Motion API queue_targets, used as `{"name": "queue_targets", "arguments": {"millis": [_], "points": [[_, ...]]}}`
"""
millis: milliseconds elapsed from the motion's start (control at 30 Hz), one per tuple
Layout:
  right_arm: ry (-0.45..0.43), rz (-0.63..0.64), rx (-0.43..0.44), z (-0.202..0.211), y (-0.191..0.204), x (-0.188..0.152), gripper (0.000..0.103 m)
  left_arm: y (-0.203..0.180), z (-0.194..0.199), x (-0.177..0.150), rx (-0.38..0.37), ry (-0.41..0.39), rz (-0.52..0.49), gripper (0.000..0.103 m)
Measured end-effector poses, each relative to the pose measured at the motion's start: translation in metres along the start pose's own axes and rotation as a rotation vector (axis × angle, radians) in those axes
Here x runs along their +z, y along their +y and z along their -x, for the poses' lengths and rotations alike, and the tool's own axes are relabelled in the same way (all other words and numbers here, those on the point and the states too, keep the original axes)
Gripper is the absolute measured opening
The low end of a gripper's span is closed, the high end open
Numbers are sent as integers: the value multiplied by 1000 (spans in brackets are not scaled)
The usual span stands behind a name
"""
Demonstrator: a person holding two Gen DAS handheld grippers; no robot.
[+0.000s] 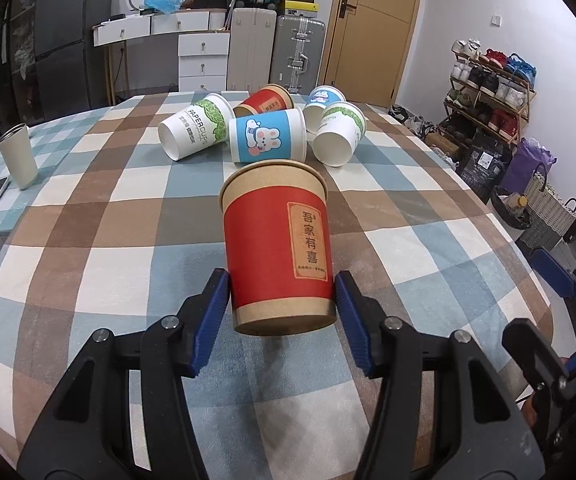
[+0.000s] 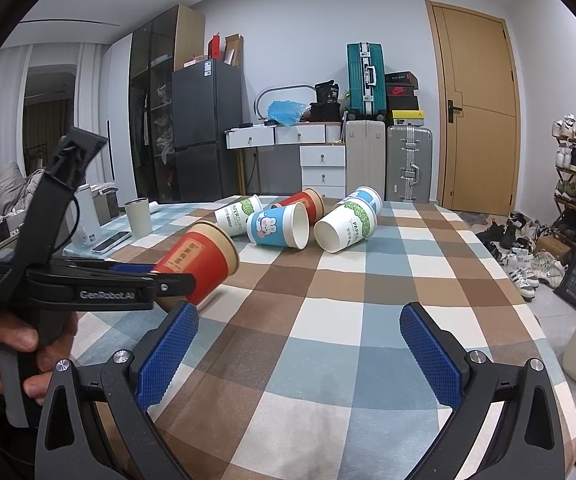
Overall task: Flip cup upright
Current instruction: 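Lift the red cup with the left tool and rotate it toward upright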
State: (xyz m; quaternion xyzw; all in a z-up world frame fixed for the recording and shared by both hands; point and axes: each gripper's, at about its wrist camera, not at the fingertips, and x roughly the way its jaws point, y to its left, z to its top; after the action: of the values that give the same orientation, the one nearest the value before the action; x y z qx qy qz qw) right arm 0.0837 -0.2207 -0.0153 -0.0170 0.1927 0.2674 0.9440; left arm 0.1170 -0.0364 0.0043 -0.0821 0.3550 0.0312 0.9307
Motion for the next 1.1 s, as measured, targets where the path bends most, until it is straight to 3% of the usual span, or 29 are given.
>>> {"name": "queue_targets", "arguments": {"millis": [467,1100], "points": [[11,16,17,-3,8,-3,103,11,53,-28,-22,-42,-7,52],[26,33,24,-9,17,-9,103,22,78,-81,-39,-15,15,52]]}}
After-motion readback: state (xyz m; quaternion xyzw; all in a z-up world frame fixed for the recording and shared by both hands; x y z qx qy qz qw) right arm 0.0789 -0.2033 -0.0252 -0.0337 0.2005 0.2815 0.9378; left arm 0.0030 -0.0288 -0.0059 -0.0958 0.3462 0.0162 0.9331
